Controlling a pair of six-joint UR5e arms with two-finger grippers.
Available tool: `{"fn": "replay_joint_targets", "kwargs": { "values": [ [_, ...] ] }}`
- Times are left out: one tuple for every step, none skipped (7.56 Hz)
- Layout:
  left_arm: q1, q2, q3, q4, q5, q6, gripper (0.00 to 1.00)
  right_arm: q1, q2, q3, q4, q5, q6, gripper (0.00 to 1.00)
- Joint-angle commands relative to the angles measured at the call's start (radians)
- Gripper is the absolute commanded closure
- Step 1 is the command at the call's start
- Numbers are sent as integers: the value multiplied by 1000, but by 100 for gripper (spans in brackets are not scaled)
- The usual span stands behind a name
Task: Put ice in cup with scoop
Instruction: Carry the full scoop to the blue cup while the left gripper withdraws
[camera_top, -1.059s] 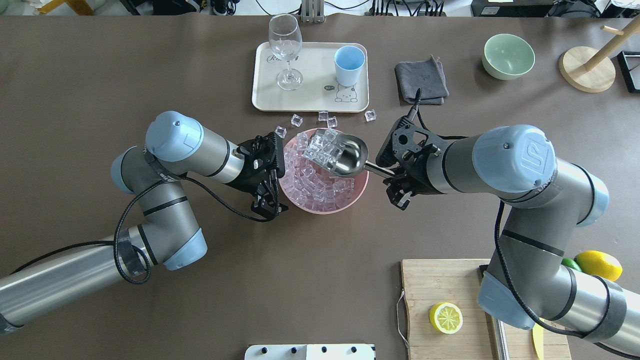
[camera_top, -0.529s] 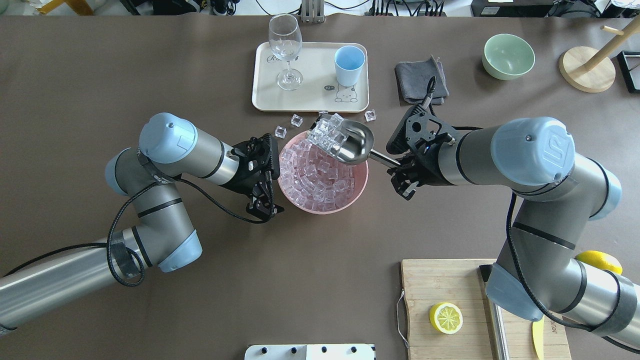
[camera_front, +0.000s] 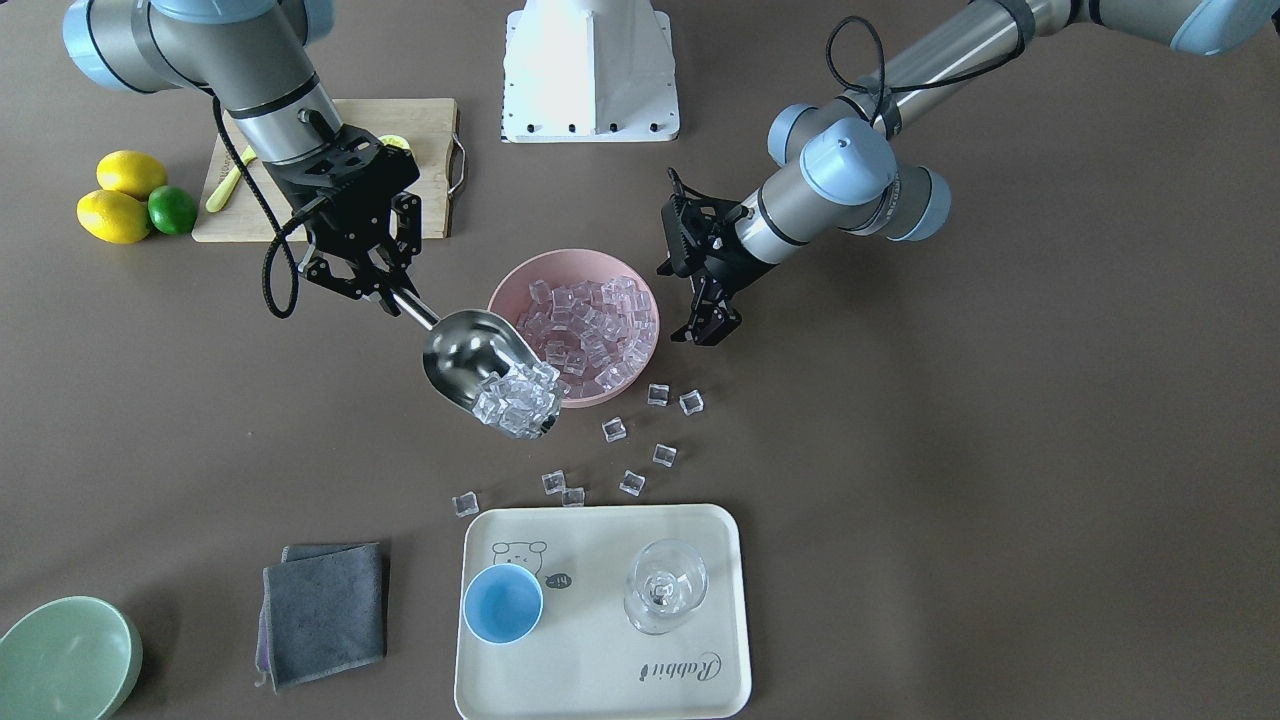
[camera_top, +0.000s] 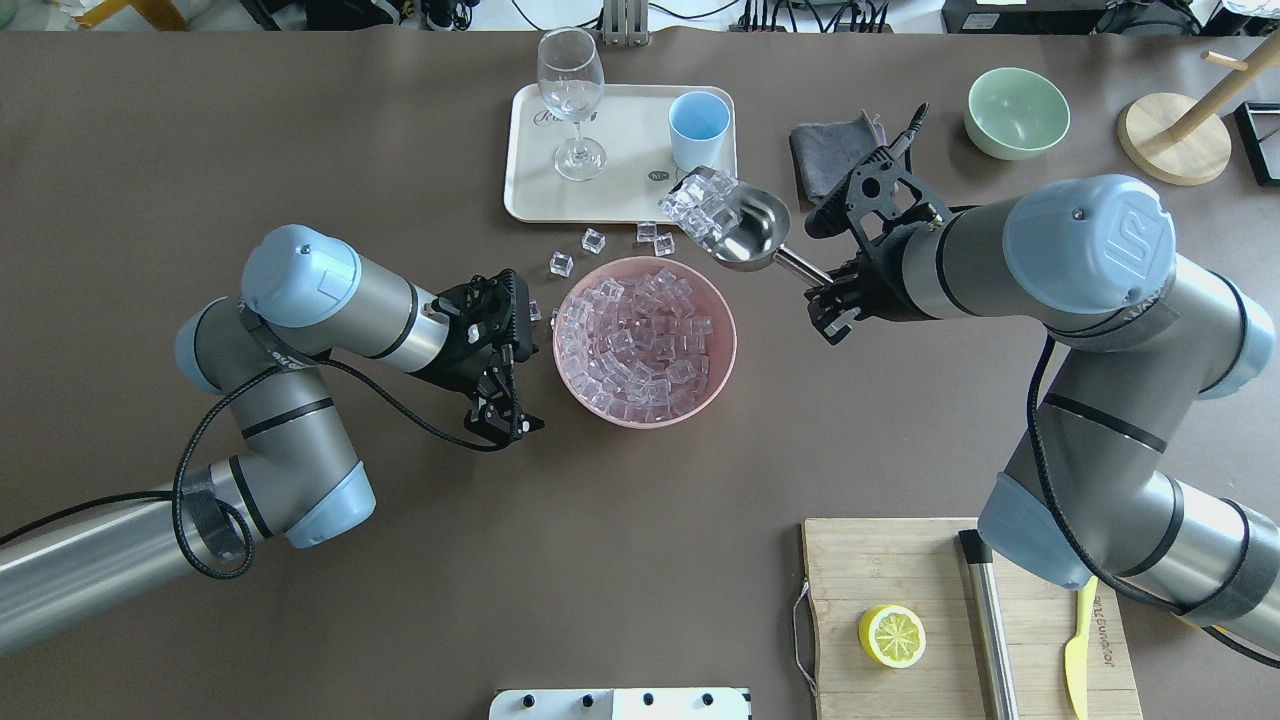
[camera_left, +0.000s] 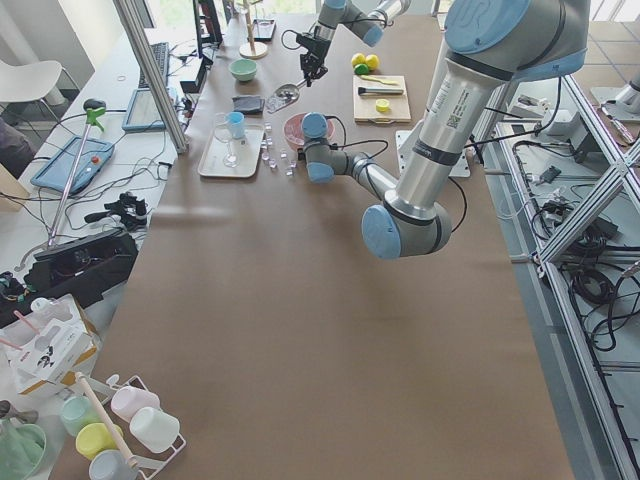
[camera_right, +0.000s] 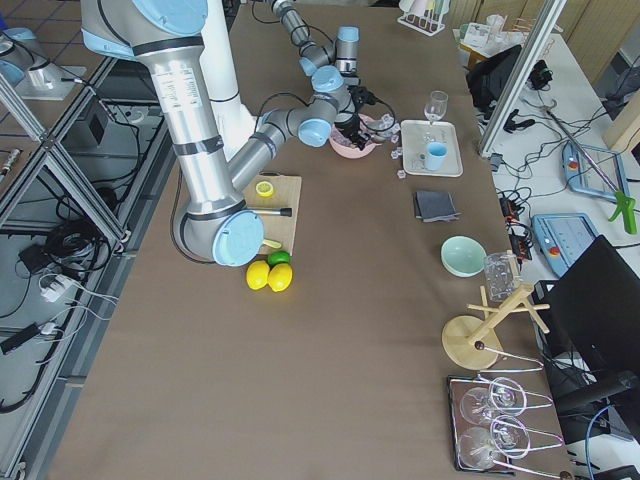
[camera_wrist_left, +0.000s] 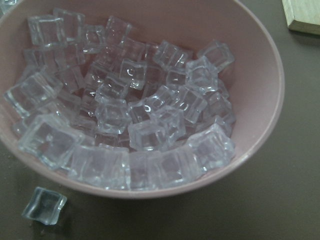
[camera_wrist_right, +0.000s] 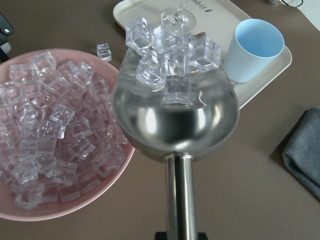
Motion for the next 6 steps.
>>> {"fn": "replay_joint_targets", "kwargs": {
  "values": [
    [-77,34,-55,101,-128,-2,2,72,33,-80,-14,27,68,100],
    [-85,72,-113,148,-127,-2,2,121,58,-122,-11,108,100,100],
    [-96,95,-162,209,-118,-5,2,142,73,-145,-14,120,102,100],
    [-125,93,-190,325,-118,-14,2,158,110,-192,-14,123,102,100],
    [-154,91,-216,446,-116,-17,2,163,145,-229,-26,124,96,100],
    [-178,94,-230,485,-116,-131,2,169,168,-252,-61,124,76,100]
  ]
}}
